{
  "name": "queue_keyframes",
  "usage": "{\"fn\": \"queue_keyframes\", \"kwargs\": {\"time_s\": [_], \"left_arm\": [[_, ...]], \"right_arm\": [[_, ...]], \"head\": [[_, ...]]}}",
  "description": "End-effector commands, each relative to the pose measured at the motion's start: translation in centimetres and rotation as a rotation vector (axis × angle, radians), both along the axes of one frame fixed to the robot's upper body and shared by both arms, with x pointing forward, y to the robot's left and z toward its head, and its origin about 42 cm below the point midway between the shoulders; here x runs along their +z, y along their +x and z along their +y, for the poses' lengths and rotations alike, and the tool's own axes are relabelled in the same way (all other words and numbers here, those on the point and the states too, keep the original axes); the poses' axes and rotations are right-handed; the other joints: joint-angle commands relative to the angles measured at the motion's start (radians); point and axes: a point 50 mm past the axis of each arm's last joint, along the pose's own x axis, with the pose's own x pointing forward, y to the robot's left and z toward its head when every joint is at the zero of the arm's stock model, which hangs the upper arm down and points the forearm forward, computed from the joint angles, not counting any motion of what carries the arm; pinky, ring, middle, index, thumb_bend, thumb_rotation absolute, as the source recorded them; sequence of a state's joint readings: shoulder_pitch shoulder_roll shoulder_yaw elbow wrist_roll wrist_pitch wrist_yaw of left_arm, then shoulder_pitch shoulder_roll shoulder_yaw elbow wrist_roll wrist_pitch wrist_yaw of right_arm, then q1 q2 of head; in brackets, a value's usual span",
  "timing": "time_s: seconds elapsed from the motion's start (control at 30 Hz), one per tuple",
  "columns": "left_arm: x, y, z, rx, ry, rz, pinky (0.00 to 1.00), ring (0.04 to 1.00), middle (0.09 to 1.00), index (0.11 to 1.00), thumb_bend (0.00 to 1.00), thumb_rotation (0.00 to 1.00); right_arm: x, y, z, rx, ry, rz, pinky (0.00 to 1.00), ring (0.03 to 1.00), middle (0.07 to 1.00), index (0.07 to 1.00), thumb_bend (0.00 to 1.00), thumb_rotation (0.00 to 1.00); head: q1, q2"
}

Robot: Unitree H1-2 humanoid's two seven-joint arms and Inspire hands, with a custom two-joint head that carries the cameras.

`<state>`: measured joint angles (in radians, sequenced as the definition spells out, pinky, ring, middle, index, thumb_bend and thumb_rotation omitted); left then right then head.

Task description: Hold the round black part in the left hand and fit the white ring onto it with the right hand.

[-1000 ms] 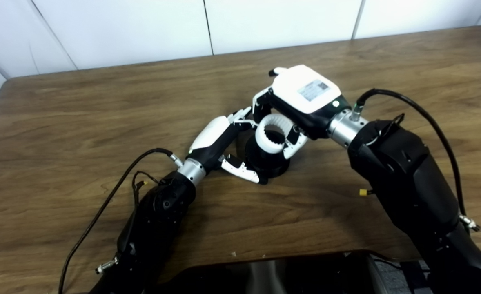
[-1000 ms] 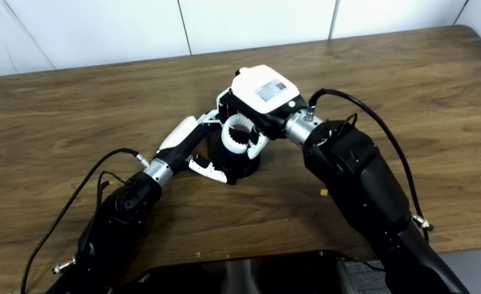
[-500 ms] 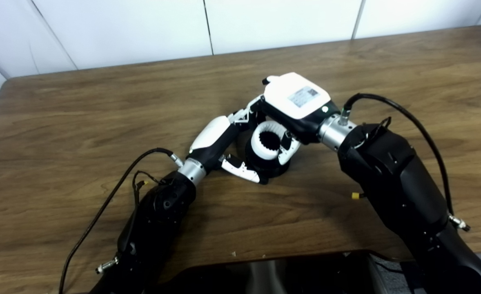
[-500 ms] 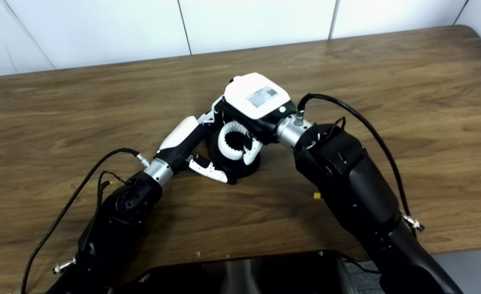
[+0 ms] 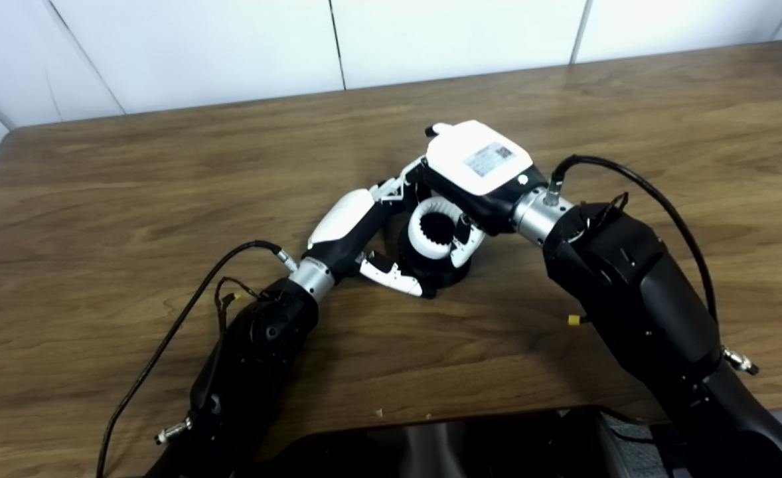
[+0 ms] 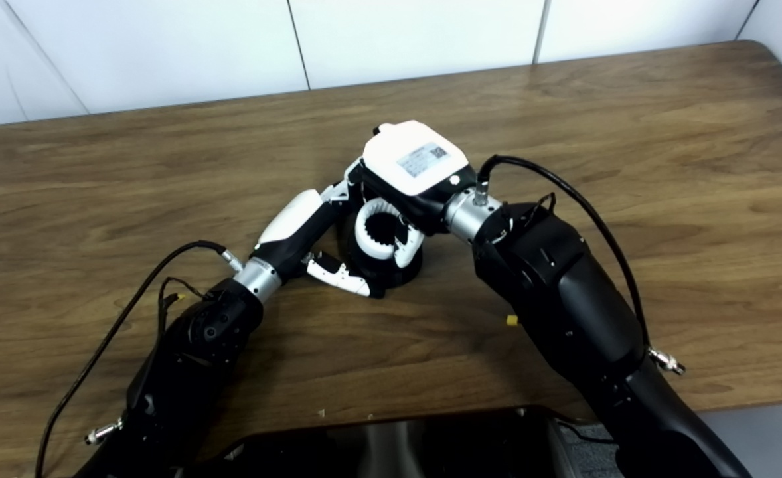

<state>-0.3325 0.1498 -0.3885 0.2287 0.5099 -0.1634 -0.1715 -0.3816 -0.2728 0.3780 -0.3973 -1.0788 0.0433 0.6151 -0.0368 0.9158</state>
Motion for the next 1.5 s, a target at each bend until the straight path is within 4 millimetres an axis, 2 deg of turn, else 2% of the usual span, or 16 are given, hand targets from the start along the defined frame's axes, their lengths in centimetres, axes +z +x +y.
{"fn": "queue_keyframes", "kwargs": {"time_s": [0.0,0.23,0.4,0.43,0.47,0.53,0.6,0.67,0.9,1.1,1.47], "left_arm": [[0.95,0.41,-0.69,-0.016,-0.008,-0.017,1.0,1.0,1.0,0.625,1.0,0.3],[1.0,0.47,-0.75,-0.016,-0.007,-0.022,1.0,1.0,1.0,0.635,1.0,0.31],[0.98,0.5,-0.85,-0.017,-0.007,-0.016,1.0,1.0,1.0,0.63,1.0,0.29],[1.01,0.51,-0.88,-0.017,-0.007,-0.016,1.0,1.0,1.0,0.628,1.0,0.29],[1.04,0.51,-0.9,-0.017,-0.005,-0.017,1.0,1.0,1.0,0.626,0.99,0.28],[1.06,0.53,-0.93,-0.017,-0.006,-0.015,1.0,1.0,1.0,0.62,0.99,0.27],[1.08,0.56,-0.95,-0.018,-0.013,-0.012,1.0,1.0,1.0,0.615,0.99,0.25],[1.09,0.59,-0.94,-0.02,-0.018,-0.009,1.0,1.0,1.0,0.61,0.99,0.24],[1.14,0.61,-0.88,-0.019,-0.016,-0.017,1.0,1.0,1.0,0.608,1.0,0.3],[1.15,0.58,-0.94,-0.018,-0.014,-0.022,1.0,1.0,1.0,0.606,1.0,0.25],[1.11,0.53,-0.7,-0.01,-0.005,-0.011,1.0,1.0,1.0,0.608,1.0,0.25]], "right_arm": [[0.2,0.44,0.43,0.022,-0.006,-0.025,0.9,0.615,0.481,0.491,0.53,0.01],[0.36,0.58,0.61,0.032,-0.027,-0.022,0.92,0.616,0.482,0.491,0.53,0.01],[0.48,0.5,0.82,0.048,-0.057,-0.013,0.87,0.611,0.488,0.492,0.53,0.01],[0.47,0.47,0.84,0.048,-0.067,-0.006,0.87,0.63,0.565,0.495,0.52,0.11],[0.47,0.45,0.86,0.049,-0.077,-0.001,0.88,0.64,0.593,0.496,0.52,0.14],[0.51,0.38,0.89,0.049,-0.091,0.011,0.87,0.662,0.642,0.604,0.8,0.28],[0.57,0.34,0.89,0.051,-0.102,0.022,0.87,0.679,0.67,0.659,0.91,0.35],[0.63,0.32,0.89,0.055,-0.111,0.031,0.88,0.694,0.694,0.694,0.96,0.41],[0.64,0.2,0.84,0.055,-0.139,0.047,0.88,0.713,0.743,0.757,0.99,0.48],[0.53,0.1,0.61,0.06,-0.161,0.047,0.86,0.74,0.787,0.794,0.99,0.56],[0.57,0.06,0.23,0.037,-0.146,0.05,0.89,0.755,0.812,0.826,0.98,0.57]], "head": [[0.0,0.001],[-0.004,0.002],[-0.002,0.002],[-0.001,0.002],[-0.001,0.002],[-0.002,0.002],[-0.001,0.003],[-0.002,0.004],[-0.002,0.006],[-0.002,0.006],[-0.003,0.007]]}}
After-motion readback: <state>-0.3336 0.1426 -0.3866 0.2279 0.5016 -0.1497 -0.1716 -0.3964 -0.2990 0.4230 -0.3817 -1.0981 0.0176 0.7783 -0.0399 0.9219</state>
